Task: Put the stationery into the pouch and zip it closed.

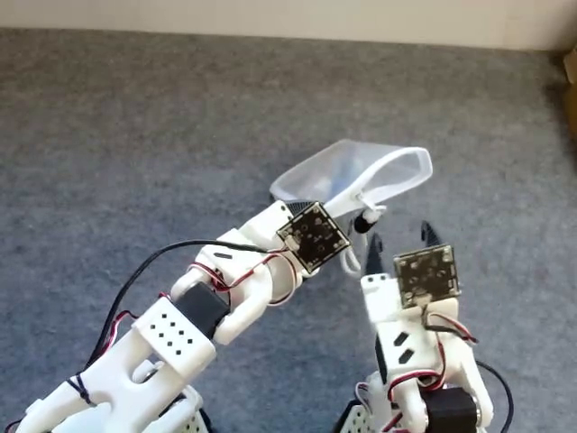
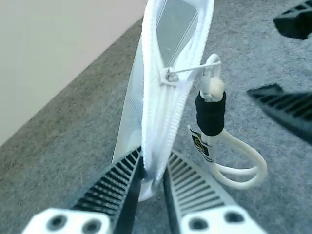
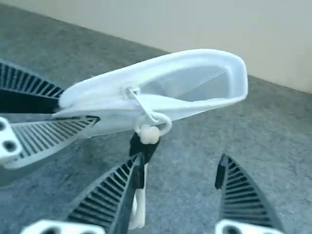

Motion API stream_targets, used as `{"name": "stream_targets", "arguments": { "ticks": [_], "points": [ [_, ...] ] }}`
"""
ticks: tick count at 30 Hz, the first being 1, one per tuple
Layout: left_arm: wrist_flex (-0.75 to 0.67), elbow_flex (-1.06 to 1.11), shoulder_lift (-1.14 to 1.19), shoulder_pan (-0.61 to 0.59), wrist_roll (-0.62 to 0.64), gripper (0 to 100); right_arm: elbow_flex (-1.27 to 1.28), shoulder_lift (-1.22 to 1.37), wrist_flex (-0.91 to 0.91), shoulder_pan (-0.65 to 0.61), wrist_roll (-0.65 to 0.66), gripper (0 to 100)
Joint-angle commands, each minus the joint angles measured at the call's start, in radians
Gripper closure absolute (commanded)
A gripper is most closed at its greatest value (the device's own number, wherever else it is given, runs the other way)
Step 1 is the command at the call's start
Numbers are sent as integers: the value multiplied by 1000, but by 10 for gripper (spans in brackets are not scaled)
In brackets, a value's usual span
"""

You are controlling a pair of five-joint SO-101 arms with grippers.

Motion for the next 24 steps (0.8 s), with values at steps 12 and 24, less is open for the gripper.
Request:
{"name": "stream_targets", "arguments": {
  "ticks": [12,24],
  "points": [
    [-14,-13,-24,-31,12,995,185,2,-331,-125,-12,767],
    [-14,-13,-24,-38,14,995,191,2,-378,-111,-5,902]
  ]
}}
